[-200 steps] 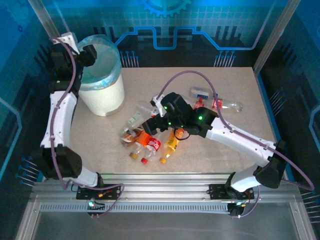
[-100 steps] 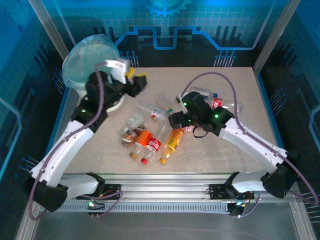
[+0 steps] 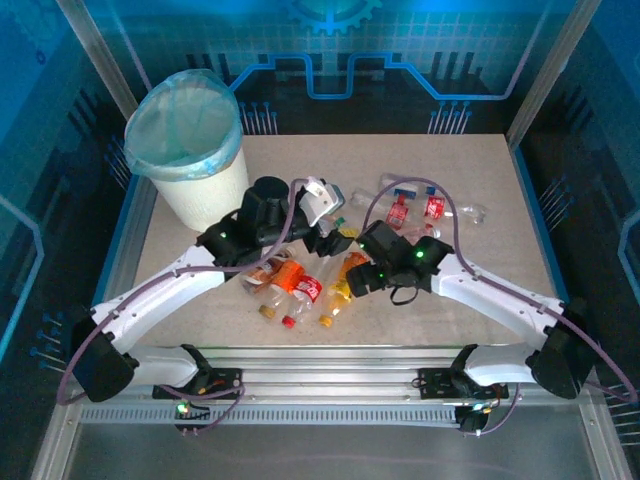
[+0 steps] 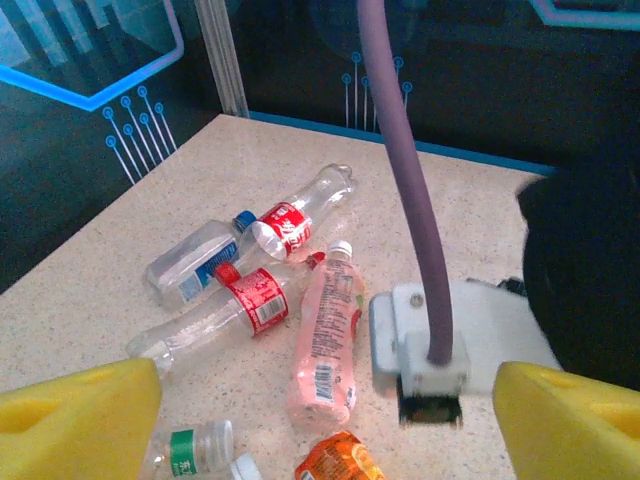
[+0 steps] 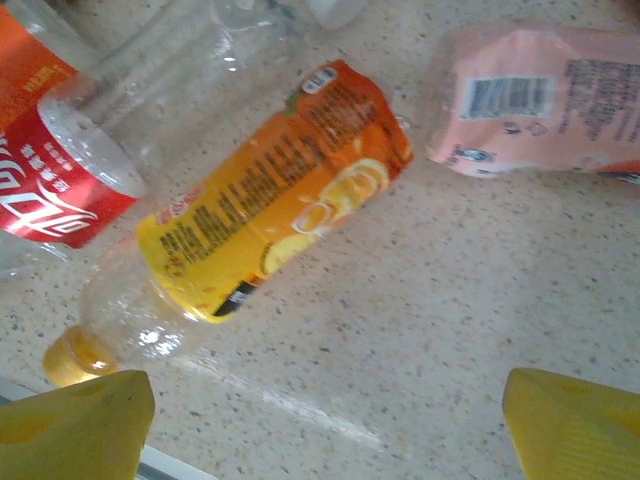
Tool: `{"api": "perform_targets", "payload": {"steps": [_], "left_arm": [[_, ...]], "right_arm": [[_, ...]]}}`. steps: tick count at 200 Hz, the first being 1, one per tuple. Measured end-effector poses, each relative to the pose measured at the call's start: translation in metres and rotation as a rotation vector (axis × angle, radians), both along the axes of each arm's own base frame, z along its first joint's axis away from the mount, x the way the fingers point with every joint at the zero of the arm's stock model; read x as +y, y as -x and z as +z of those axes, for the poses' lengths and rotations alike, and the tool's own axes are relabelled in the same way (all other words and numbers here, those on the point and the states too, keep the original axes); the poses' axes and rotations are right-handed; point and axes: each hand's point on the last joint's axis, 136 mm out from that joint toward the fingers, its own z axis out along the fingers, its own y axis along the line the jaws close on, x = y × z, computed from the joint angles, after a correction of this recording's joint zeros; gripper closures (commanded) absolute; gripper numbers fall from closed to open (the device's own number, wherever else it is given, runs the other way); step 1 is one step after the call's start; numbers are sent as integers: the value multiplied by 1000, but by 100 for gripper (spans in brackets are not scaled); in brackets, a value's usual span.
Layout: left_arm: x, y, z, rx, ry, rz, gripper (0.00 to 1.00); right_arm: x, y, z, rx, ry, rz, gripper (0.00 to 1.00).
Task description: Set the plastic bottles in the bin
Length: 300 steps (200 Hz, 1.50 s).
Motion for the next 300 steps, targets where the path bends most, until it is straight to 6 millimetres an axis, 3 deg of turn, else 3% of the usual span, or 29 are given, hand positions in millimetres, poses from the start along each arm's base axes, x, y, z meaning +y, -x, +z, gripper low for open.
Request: {"api": "perform_targets", "payload": {"steps": [29, 56, 91, 116, 144, 192, 212, 262, 300], "left_arm": [[-12, 18, -21, -21, -48, -59, 8], [-6, 13, -25, -61, -60, -17, 7], [8, 7, -9, -158, -31, 59, 4], [17, 3, 5, -226, -13, 113, 4], [24, -2, 13, -261, -4, 159, 3], [25, -5, 17, -274, 5, 178, 2], [25, -5, 16, -273, 5, 179, 2], [25, -5, 14, -270, 2, 178, 2], [25, -5, 14, -267, 3, 179, 2]], "right_arm": [[-35, -22, 12, -33, -90, -201, 8], [-57, -32, 4, -26, -178, -432, 2], [-59, -52, -14, 20, -236, -675, 0], [-50, -79, -28, 73, -222, -814, 0], [-40, -99, -47, 104, -216, -896, 0], [-47, -109, -80, 140, -163, -1002, 0], [-52, -113, -89, 155, -161, -1027, 5], [-65, -121, -99, 174, -220, -1060, 25], [-79, -115, -99, 176, -274, -1059, 24]]}}
